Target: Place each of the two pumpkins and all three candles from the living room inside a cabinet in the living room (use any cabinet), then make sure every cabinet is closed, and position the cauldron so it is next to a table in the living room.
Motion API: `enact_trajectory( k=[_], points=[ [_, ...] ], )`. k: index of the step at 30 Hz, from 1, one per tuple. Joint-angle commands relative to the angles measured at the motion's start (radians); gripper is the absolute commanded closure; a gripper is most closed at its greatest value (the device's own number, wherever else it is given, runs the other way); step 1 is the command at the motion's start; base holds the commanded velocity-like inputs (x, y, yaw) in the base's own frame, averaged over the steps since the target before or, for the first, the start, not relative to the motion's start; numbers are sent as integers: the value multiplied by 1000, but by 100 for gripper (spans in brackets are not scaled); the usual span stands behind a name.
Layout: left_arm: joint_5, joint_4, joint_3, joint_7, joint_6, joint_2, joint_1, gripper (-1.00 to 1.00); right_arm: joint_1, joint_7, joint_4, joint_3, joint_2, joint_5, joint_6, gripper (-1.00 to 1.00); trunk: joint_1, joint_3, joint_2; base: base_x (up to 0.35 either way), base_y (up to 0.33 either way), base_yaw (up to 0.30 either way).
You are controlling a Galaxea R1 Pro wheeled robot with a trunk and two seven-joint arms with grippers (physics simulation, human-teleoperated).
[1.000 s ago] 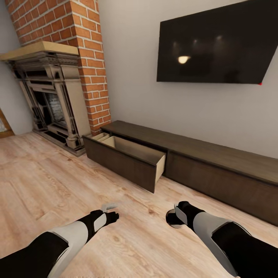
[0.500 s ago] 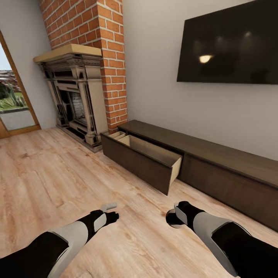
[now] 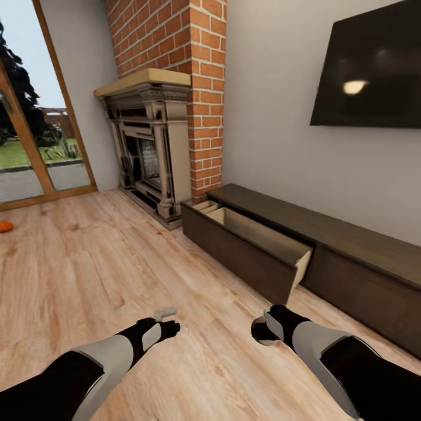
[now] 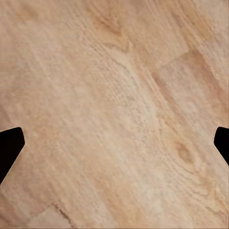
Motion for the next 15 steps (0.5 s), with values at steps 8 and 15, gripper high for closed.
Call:
enact_trajectory(
  k=[8,15],
  points=[
    [10,1,-8,2,2,0,1,-100,-1,-5,1,8,1,-10,2,100,0,1,0,271,183,282],
    [10,1,-8,2,2,0,1,-100,-1,-5,1,8,2,-10,2,100,0,7,0,271,184,251]
  ],
)
